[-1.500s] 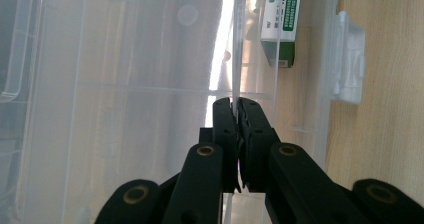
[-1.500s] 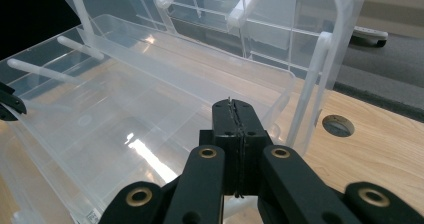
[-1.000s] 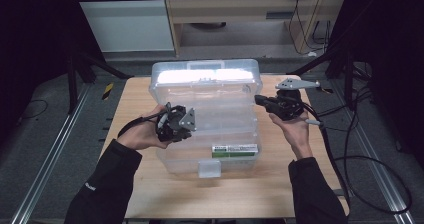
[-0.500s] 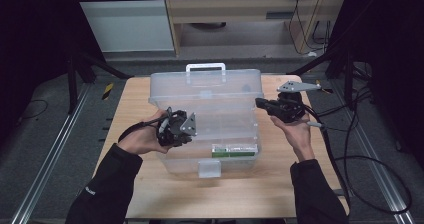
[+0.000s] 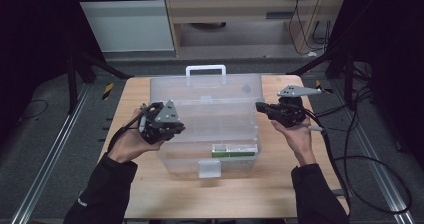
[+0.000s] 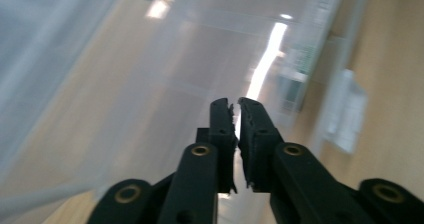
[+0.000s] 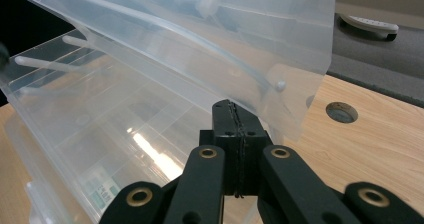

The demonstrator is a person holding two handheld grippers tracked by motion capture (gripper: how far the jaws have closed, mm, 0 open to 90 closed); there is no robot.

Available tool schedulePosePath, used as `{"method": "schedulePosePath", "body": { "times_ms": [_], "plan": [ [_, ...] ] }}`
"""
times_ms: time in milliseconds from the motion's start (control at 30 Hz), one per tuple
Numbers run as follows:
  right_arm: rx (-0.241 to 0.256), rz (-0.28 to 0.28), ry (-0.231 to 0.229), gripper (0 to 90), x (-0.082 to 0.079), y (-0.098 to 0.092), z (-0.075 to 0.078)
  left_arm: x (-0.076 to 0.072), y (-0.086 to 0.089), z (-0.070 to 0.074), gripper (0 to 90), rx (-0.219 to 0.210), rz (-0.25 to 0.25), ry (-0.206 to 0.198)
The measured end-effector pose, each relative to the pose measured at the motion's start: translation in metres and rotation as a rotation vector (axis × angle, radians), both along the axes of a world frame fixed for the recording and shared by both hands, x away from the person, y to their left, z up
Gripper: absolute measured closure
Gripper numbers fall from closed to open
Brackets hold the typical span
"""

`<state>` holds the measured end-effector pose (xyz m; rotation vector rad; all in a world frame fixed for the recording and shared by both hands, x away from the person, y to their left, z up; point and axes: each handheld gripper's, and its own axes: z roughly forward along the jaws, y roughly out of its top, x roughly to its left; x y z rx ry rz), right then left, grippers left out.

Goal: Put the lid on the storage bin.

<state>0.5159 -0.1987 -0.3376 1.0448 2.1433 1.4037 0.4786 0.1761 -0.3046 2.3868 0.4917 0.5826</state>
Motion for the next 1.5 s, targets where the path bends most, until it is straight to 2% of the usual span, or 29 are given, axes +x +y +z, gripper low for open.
{"method": "schedulePosePath", "body": {
  "times_ms": [67,133,167,200,233,367,433,533,600,700,900,1000,1200,1500],
  "plan": [
    [0.0,0.001,0.005,90.0,-0.001,0.0,-0.001,0.001,0.009,-0.001,89.2,-0.047,0.061,-0.011],
    [-0.006,0.004,0.004,90.0,-0.002,0.0,-0.002,0.0,0.017,-0.003,89.3,-0.077,0.096,-0.016],
    [-0.006,0.004,0.008,90.0,-0.003,0.0,-0.002,0.0,0.02,-0.004,89.3,-0.079,0.118,-0.017],
    [-0.008,0.006,0.005,90.0,-0.003,0.0,-0.003,0.0,0.023,-0.005,89.3,-0.084,0.127,-0.022],
    [-0.008,0.007,0.003,90.0,-0.004,0.0,-0.003,-0.001,0.028,-0.007,89.3,-0.113,0.148,-0.015],
    [-0.019,0.012,0.001,90.0,-0.006,0.002,-0.006,-0.002,0.042,-0.011,89.3,-0.154,0.188,-0.019],
    [-0.022,0.015,0.001,90.0,-0.007,0.003,-0.006,-0.002,0.049,-0.013,89.3,-0.159,0.21,-0.024],
    [-0.027,0.018,0.0,90.0,-0.008,0.003,-0.007,-0.003,0.059,-0.02,89.3,-0.189,0.246,-0.009],
    [-0.026,0.019,0.001,90.0,-0.008,0.003,-0.007,-0.003,0.064,-0.023,89.3,-0.2,0.255,0.006],
    [-0.025,0.022,0.003,90.0,-0.01,0.003,-0.009,-0.002,0.068,-0.028,89.3,-0.203,0.269,0.008],
    [-0.035,0.028,0.008,90.0,-0.014,0.003,-0.012,0.003,0.073,-0.037,89.3,-0.239,0.286,0.016],
    [-0.046,0.026,0.011,90.0,-0.018,0.003,-0.016,0.004,0.073,-0.041,89.3,-0.225,0.291,0.018],
    [-0.067,0.025,0.008,90.0,-0.028,0.003,-0.023,0.004,0.072,-0.048,89.3,-0.238,0.29,0.019],
    [-0.088,0.011,0.004,89.5,-0.038,-0.001,-0.029,-0.001,0.074,-0.052,89.3,-0.222,0.283,0.022]
  ]
}}
